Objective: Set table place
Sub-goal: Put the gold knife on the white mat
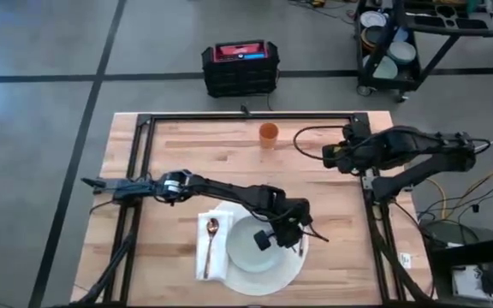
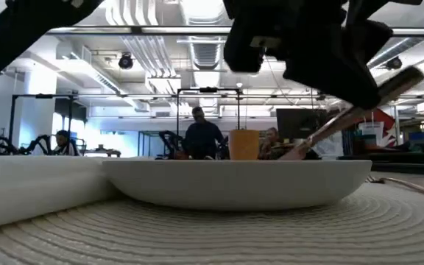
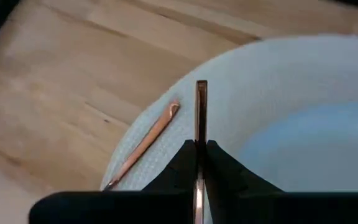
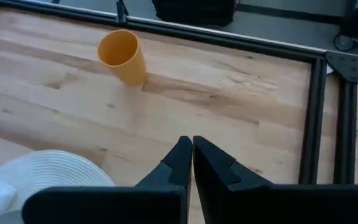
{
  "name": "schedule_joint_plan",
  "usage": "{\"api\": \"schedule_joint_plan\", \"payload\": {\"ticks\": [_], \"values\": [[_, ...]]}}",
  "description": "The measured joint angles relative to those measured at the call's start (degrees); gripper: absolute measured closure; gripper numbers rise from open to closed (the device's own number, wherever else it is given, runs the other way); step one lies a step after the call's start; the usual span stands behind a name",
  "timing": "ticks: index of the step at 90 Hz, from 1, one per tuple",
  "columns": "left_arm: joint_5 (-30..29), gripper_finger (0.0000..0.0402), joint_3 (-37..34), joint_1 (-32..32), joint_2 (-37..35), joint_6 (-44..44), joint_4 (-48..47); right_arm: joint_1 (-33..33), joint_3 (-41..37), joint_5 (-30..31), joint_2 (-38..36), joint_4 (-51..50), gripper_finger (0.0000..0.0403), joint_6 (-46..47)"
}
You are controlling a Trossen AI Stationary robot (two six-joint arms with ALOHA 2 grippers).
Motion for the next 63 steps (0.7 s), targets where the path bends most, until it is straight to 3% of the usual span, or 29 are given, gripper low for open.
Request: {"api": "schedule_joint_plan", "payload": {"ticks": [39, 63], "values": [[0.0, 0.0401, 0.0, 0.2, 2.2, 9.9, 2.4, 0.0, 0.0, 0.0, 3.0, 2.0, 0.0403, -2.3], [-0.2, 0.0391, 0.3, 0.3, 2.2, 9.8, 5.1, 0.0, 0.0, 0.1, 3.3, 2.3, 0.0403, -3.5]]}}
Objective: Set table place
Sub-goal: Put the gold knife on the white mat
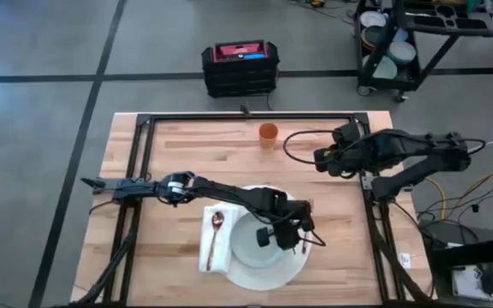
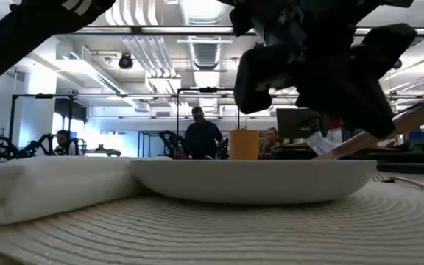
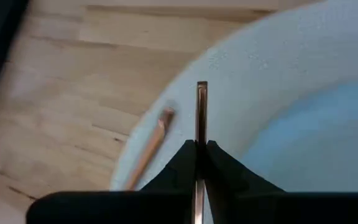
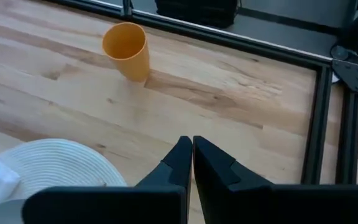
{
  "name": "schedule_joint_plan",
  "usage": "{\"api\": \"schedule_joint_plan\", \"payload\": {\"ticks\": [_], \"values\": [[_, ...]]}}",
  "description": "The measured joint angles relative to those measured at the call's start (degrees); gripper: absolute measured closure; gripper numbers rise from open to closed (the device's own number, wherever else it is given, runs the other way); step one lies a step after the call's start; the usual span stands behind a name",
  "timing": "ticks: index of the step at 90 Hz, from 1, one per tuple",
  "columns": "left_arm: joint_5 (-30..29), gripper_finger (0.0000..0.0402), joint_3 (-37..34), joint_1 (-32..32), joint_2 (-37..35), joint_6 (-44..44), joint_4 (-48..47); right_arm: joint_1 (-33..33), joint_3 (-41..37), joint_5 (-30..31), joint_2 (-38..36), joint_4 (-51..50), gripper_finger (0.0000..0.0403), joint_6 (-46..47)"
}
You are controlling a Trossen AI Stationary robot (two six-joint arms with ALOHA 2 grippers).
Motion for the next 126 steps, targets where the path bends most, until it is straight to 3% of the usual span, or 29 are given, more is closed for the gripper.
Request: {"api": "schedule_joint_plan", "payload": {"ticks": [25, 47, 56, 77, 98, 107, 126], "values": [[-3.9, 0.0390, 0.0, 0.2, -0.1, -3.9, 8.0, 0.0, 0.0, 1.6, 0.0, 0.0, 0.0403, -1.2], [-2.0, 0.0396, -0.1, 0.2, -0.1, -4.9, 4.6, 0.0, 0.0, 3.3, 0.0, 0.0, 0.0403, -1.8], [1.2, 0.0397, -1.5, 0.2, -0.1, -4.5, 2.0, 0.0, 0.0, 3.6, 0.0, 0.0, 0.0403, -1.8], [1.6, 0.0398, -5.9, 0.1, 0.0, -4.5, 1.3, 0.0, 0.0, 5.5, 0.0, 0.1, 0.0403, -1.8], [-4.7, 0.0398, -7.8, 0.1, 0.0, -3.3, 2.0, 0.0, 0.0, 5.9, 0.0, 0.3, 0.0403, -1.8], [-7.4, 0.0398, -7.7, 0.1, 0.0, -7.7, 4.1, 0.0, 0.0, 6.0, 0.0, 0.4, 0.0403, -1.8], [-6.9, 0.0398, -7.5, 0.4, 0.0, -8.6, 3.9, 0.0, 0.0, 6.0, 0.0, 0.8, 0.0403, -1.8]]}}
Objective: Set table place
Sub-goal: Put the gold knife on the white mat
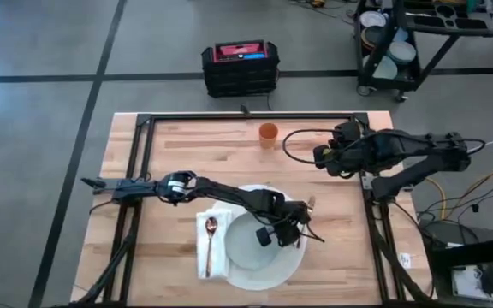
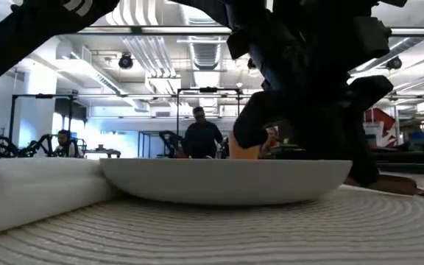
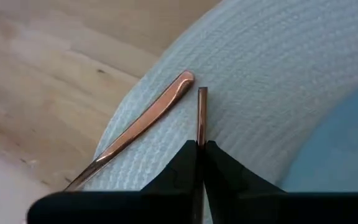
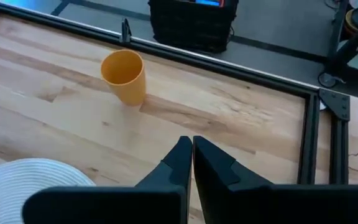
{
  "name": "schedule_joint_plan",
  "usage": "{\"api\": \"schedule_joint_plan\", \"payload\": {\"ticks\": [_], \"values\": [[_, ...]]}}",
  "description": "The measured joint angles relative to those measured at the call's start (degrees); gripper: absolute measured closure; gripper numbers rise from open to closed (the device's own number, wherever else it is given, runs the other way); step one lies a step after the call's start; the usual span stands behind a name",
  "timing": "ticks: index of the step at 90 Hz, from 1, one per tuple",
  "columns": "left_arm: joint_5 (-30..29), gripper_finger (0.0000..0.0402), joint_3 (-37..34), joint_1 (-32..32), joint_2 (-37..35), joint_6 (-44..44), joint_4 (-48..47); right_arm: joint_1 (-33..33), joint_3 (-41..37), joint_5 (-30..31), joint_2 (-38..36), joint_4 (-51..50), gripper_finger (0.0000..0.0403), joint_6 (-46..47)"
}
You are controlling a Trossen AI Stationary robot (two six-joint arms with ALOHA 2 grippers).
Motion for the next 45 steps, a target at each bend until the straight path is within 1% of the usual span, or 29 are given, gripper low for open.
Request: {"api": "schedule_joint_plan", "payload": {"ticks": [9, 35, 45], "values": [[1.4, 0.0398, 0.0, 0.0, 0.0, -0.2, -0.8, 0.0, 0.0, 0.0, 0.0, 0.0, 0.0403, 0.4], [2.1, 0.0398, 0.0, -0.1, 0.0, -3.1, -1.6, 0.0, 0.0, 0.0, 0.0, 0.1, 0.0403, 0.4], [2.2, 0.0398, 0.0, -0.1, -0.1, -6.3, -1.7, 0.0, 0.0, 0.0, 0.0, 0.1, 0.0403, 0.4]]}}
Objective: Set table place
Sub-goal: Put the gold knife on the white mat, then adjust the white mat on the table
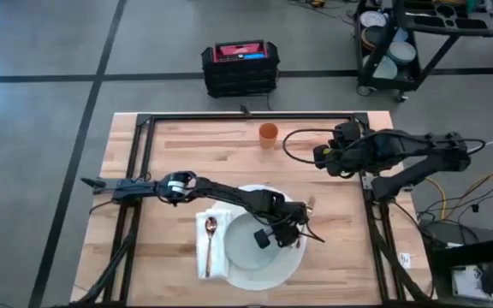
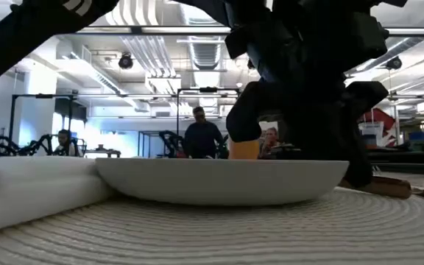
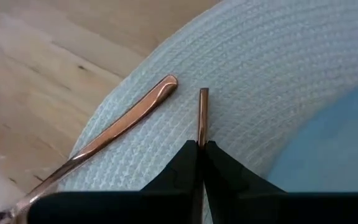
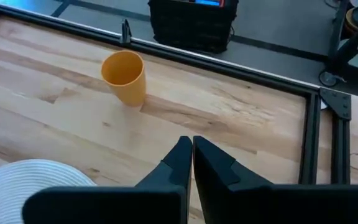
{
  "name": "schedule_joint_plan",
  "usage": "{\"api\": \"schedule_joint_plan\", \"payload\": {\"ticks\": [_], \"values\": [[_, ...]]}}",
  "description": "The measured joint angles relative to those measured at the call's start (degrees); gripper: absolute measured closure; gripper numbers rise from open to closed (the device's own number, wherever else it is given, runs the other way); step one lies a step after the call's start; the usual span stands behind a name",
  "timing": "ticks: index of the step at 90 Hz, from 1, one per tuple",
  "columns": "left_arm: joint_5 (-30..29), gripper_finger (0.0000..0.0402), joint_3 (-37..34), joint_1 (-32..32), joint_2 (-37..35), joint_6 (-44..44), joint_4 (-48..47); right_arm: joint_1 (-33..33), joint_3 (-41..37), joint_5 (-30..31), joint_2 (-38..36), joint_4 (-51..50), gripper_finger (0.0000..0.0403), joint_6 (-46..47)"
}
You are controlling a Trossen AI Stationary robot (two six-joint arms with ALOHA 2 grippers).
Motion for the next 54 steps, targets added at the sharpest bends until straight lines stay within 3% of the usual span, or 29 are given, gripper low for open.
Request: {"api": "schedule_joint_plan", "payload": {"ticks": [23, 54], "values": [[2.9, 0.0380, 0.0, 0.1, -0.3, -8.2, 1.1, 0.0, 0.0, 0.0, 0.0, 0.2, 0.0403, 0.0], [2.5, 0.0268, 0.0, 0.1, -0.3, -9.8, 1.0, 0.0, 0.0, 0.3, 0.0, 0.4, 0.0403, 1.1]]}}
